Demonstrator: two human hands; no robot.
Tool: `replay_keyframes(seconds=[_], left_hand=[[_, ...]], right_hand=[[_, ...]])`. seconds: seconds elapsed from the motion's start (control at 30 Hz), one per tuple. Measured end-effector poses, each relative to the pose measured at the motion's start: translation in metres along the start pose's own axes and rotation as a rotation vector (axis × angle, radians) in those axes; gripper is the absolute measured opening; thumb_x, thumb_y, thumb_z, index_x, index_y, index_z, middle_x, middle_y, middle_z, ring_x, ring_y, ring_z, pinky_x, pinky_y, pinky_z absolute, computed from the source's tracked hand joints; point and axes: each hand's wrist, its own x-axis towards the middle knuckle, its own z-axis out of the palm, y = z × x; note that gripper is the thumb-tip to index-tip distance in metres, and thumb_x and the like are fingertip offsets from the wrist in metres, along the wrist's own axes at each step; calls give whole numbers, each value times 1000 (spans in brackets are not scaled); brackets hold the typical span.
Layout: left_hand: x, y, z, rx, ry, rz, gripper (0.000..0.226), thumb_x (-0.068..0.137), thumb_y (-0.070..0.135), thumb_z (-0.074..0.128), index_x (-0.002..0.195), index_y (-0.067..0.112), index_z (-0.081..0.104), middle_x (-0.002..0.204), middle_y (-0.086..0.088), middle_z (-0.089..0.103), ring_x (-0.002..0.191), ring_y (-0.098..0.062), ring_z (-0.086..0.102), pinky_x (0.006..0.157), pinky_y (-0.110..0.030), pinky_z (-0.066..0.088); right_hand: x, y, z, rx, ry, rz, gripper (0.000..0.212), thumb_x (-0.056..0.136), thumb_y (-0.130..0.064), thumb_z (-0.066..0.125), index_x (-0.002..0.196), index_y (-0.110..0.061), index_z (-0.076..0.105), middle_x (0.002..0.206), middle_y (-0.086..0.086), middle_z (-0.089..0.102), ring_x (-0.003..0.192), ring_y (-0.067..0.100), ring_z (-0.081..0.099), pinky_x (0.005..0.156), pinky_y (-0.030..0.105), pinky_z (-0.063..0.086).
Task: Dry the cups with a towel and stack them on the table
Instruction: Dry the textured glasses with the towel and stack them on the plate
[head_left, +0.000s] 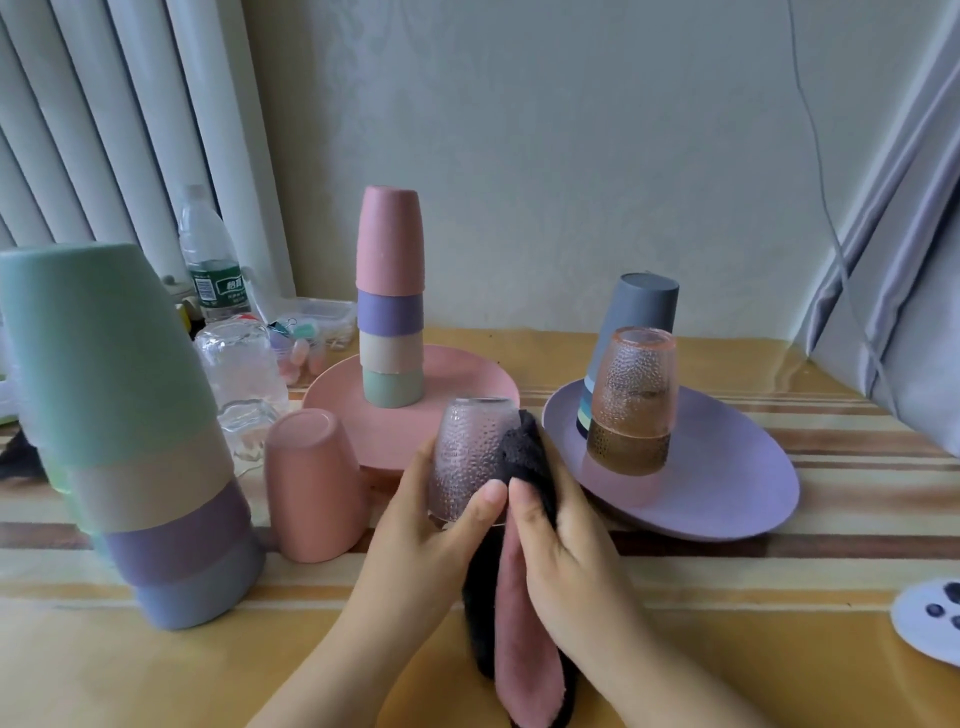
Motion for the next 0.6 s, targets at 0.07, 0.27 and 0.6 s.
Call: replay_keyframes(seconds=[0.07, 0.27, 0.6], left_hand=[[-1, 0, -2, 11, -119, -16, 60, 74, 47, 69, 129, 30, 52, 116, 20, 68, 111, 3, 61, 94, -19, 48], [-5, 9, -3, -176, -301, -86, 46, 86, 33, 63, 129, 19, 56, 122, 6, 68, 118, -8, 61, 92, -17, 47], [0, 2, -5, -347, -46, -184, 72, 73, 63, 57, 123, 11, 56, 115, -13, 69, 110, -32, 65, 98, -56, 47]], right_hand=[[3, -3, -7, 36, 16, 71, 25, 97, -34, 41, 116, -51, 37, 118, -49, 40, 112, -34, 31, 89, -7, 22], [10, -1, -23, 226, 18, 314, 41, 85, -59, 39, 110, -31, 57, 116, -25, 58, 104, -25, 47, 100, 6, 33], [4, 3, -10, 217, -67, 351, 65, 73, -81, 35, 120, -41, 54, 125, -29, 54, 117, -19, 44, 107, 15, 34]])
